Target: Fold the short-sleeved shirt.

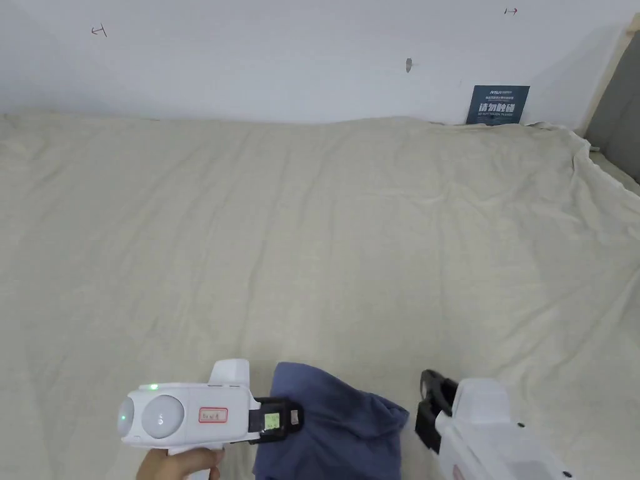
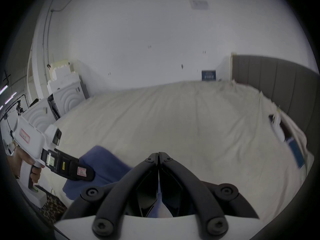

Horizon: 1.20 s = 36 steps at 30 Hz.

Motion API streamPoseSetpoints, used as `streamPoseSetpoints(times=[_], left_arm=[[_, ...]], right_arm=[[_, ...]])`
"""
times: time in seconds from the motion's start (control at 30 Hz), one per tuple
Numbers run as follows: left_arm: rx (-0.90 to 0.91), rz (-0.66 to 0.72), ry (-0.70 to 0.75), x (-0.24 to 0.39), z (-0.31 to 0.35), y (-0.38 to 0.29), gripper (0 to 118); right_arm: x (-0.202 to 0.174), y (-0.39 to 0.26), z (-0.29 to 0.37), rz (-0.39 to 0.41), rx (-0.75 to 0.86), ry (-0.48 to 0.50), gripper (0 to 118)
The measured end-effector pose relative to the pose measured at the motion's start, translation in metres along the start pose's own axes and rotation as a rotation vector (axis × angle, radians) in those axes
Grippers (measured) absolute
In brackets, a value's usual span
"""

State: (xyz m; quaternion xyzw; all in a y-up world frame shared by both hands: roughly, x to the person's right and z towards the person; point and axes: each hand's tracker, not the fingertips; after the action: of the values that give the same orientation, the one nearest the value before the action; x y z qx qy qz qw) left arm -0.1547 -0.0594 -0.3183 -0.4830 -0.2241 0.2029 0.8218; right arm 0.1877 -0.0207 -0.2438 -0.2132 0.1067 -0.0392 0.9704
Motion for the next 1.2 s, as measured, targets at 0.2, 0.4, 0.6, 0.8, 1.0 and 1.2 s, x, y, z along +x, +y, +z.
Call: streamPoseSetpoints(times=[0.2, 0.4, 0.6, 0.8, 1.0, 1.2], left_arm=[[0.041, -0.047, 0.119, -0.054, 0.059, 0.036, 24], [0.075, -0.015, 0.306, -0.141, 0.129, 0.069, 24], [0.087, 0.019, 0.515, -0.202, 0.202, 0.082, 24], [0.061, 0.053, 0.646, -0.252, 0.244, 0.082, 24], [0.005, 0.08, 0.775, -0.291, 0.235, 0.073, 24], [-0.025, 0.099, 0.874, -0.303, 0.198, 0.059, 25]], right_arm=[[-0.01, 0.054, 0.023, 0.025, 0.118, -0.028, 0], [-0.034, 0.081, 0.024, 0.06, 0.163, -0.011, 0], [-0.066, 0.09, 0.012, 0.081, 0.168, 0.006, 0], [-0.088, 0.089, -0.008, 0.084, 0.157, 0.023, 0], [-0.1, 0.077, -0.021, 0.093, 0.131, 0.031, 0], [-0.103, 0.071, -0.03, 0.1, 0.09, 0.029, 0]])
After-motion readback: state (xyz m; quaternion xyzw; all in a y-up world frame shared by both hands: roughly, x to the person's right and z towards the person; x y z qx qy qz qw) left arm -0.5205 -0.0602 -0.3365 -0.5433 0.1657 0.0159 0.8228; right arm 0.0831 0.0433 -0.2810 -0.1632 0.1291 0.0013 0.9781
